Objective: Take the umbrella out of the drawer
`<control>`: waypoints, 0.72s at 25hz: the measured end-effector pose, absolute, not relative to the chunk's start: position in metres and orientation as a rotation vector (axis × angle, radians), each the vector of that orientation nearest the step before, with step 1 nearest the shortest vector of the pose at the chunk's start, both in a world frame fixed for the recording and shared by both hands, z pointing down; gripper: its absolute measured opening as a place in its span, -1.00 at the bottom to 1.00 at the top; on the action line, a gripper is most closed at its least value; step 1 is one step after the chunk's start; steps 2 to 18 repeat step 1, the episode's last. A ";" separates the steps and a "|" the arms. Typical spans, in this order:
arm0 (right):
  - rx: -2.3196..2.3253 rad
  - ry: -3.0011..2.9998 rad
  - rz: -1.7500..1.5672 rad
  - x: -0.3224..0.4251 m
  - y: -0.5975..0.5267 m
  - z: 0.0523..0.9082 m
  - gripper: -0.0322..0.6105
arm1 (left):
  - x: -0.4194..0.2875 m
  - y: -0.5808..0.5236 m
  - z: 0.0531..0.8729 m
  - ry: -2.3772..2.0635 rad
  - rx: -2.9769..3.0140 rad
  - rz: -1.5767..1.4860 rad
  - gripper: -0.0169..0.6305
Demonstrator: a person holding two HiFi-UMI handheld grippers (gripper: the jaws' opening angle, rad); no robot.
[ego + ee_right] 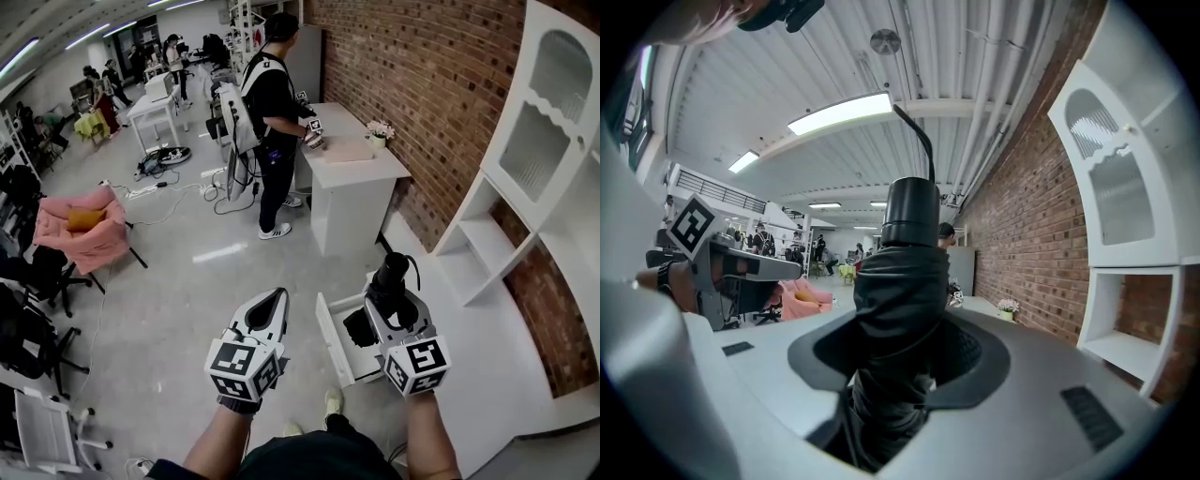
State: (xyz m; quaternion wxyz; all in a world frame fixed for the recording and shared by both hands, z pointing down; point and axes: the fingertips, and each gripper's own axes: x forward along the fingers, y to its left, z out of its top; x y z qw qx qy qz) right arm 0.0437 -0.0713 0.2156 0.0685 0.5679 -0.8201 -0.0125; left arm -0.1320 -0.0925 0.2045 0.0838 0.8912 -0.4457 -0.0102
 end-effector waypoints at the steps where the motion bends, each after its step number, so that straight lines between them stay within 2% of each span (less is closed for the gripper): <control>1: 1.710 -2.469 -0.039 0.044 -0.072 0.215 -0.35 | -0.132 -0.093 0.204 -1.330 2.659 -0.030 -0.93; 18: 1.710 -2.469 -0.039 0.044 -0.072 0.215 -0.35 | -0.132 -0.093 0.204 -1.330 2.659 -0.030 -0.93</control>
